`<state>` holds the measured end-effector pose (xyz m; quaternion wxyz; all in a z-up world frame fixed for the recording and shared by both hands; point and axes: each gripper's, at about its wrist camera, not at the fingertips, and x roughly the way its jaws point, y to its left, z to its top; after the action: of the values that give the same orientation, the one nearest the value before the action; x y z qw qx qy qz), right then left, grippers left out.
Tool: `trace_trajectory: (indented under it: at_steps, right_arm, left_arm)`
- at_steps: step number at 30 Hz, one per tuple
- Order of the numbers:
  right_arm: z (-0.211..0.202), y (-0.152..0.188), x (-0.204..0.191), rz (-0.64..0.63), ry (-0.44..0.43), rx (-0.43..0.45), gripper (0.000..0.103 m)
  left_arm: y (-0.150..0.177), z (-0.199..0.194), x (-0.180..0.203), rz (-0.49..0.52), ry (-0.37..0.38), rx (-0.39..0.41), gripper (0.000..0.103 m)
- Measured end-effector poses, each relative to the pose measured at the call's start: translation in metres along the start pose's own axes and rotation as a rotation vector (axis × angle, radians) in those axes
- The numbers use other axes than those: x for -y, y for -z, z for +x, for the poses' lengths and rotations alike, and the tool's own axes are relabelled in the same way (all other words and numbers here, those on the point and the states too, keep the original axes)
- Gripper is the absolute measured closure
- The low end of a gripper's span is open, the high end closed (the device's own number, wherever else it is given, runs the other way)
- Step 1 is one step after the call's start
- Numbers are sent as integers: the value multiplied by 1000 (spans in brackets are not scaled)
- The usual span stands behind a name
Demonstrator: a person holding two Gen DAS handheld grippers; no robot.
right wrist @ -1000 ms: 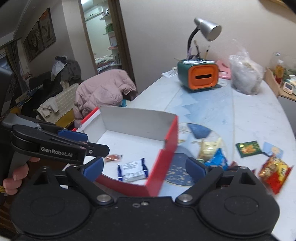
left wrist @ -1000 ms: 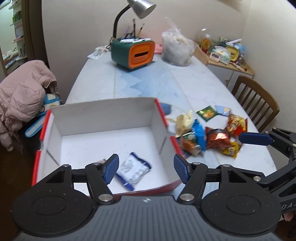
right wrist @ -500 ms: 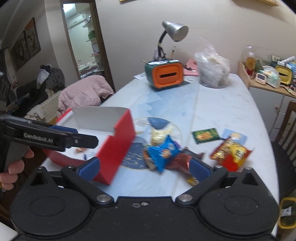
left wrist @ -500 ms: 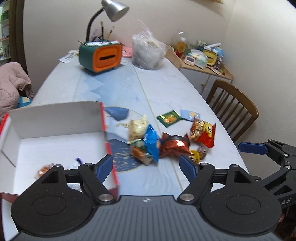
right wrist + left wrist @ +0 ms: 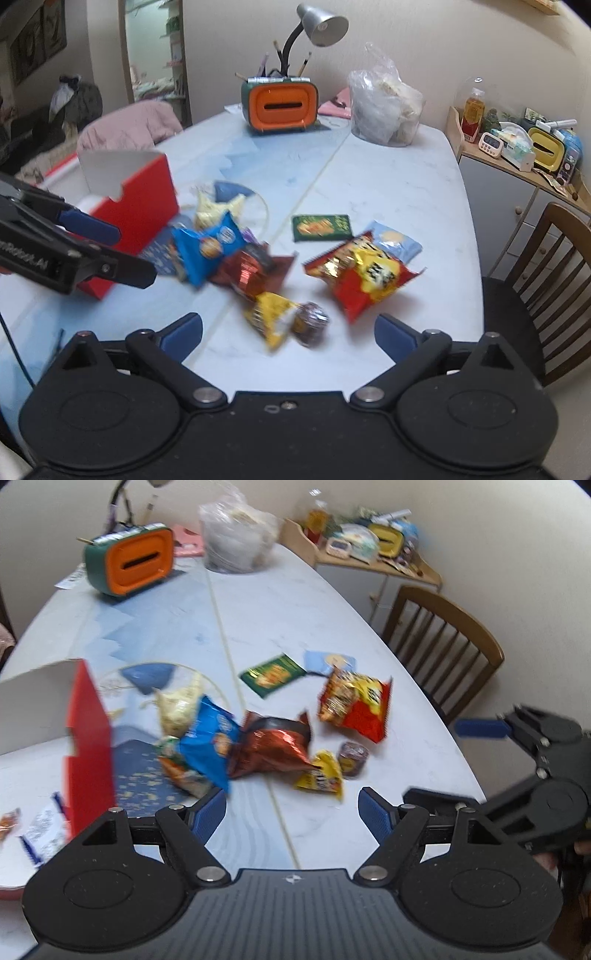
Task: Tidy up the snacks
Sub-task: 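Grasp the foil-wrapped chocolate with the right tool while the left tool grasps the yellow M&M's bag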
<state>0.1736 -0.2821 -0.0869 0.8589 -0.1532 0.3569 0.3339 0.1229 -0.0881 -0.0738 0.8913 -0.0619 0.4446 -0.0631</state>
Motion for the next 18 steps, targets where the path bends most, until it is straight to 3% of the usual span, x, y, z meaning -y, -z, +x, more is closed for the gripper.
trace_trajectory:
  at_steps: [10, 18]
  right_arm:
    - [41, 14, 30, -122, -111, -76, 29]
    - [71, 8, 31, -218, -189, -83, 39]
  left_arm:
    - [-5, 51, 22, -85, 8, -101, 25]
    - [-10, 74, 31, -154, -15, -132, 25]
